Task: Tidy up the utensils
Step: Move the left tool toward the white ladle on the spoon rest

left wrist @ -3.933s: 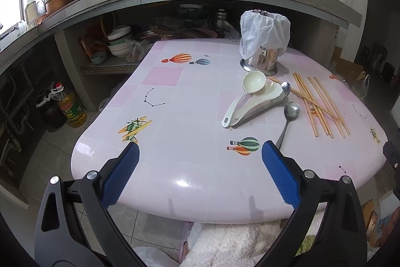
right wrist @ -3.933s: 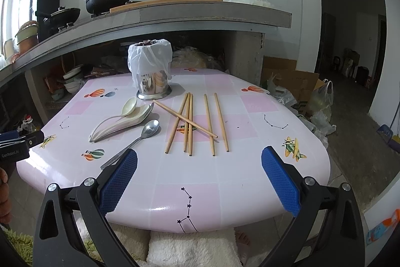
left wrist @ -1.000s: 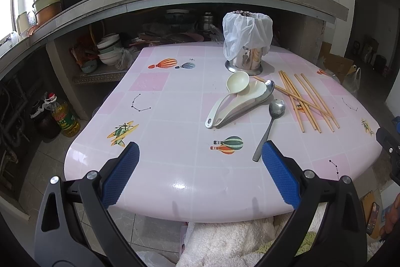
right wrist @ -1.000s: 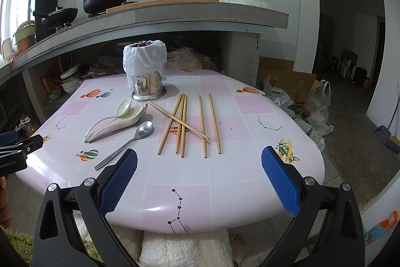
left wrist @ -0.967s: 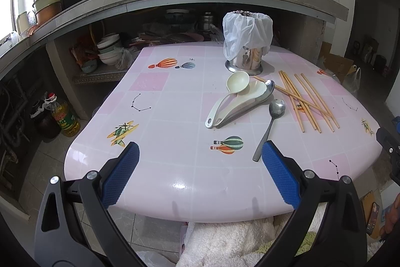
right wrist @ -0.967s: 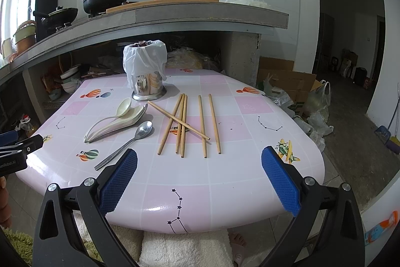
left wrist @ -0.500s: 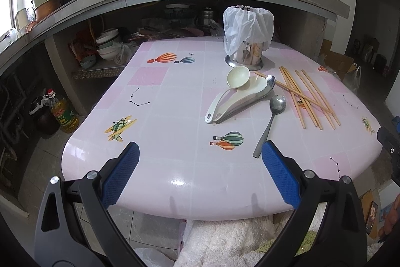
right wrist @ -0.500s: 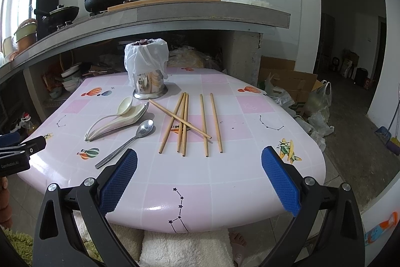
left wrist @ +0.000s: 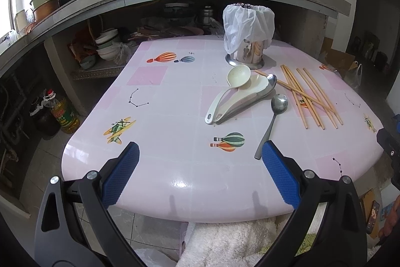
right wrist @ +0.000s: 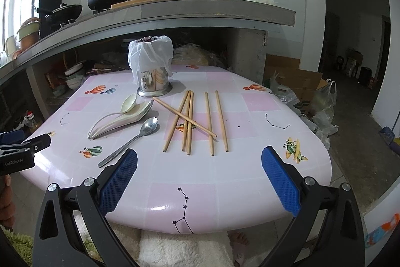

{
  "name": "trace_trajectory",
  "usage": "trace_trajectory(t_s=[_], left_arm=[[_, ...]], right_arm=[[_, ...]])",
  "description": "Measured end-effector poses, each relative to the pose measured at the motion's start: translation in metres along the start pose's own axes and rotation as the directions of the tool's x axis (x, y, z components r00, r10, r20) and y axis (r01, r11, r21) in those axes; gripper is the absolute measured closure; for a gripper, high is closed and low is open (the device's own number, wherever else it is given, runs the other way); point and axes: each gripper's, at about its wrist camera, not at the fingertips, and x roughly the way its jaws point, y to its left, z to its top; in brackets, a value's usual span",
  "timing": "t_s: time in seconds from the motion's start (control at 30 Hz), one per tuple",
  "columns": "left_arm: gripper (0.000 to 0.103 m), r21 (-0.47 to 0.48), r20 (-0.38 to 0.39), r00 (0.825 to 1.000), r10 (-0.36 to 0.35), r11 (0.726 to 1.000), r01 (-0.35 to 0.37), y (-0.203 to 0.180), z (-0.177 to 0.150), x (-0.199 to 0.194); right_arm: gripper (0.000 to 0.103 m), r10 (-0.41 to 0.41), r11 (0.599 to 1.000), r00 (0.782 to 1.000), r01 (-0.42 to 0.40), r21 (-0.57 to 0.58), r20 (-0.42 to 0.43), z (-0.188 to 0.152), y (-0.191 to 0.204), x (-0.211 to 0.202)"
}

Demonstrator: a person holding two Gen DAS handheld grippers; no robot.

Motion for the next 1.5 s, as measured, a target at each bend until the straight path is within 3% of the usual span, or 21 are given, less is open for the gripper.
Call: trace_trajectory(t_s=[0.33,0.53,0.87,1.23,1.5], left_arm=[[0.008,0.018,0.038,0.999,-0.003,1.000,0.002,0.004,0.018,0.003],[0.008,-0.007,0.003,0.999,-0.035,0.999,0.035,0.004,0.035,0.022],[0.008,-0.092,-0.065,0.988,-0.140,0.987,0.133,0.004,0.049,0.063],[0.008,-0.099,-0.100,0.979,-0.175,0.981,0.166,-0.003,0.050,0.090],[0.008,-0.155,-0.130,0.953,-0.273,0.955,0.252,-0.010,0.049,0.106]], right_arm=[[0.006,0.007,1.000,0.998,-0.009,0.026,0.065,0.022,0.003,0.011],[0.006,0.025,0.999,0.997,-0.028,0.036,0.076,0.039,0.006,0.027],[0.006,0.116,0.991,0.993,-0.118,0.065,0.034,0.047,0.015,0.062],[0.006,0.201,0.976,0.978,-0.196,0.090,-0.054,0.039,0.019,0.103],[0.006,0.210,0.976,0.976,-0.205,0.079,-0.064,0.038,0.019,0.118]])
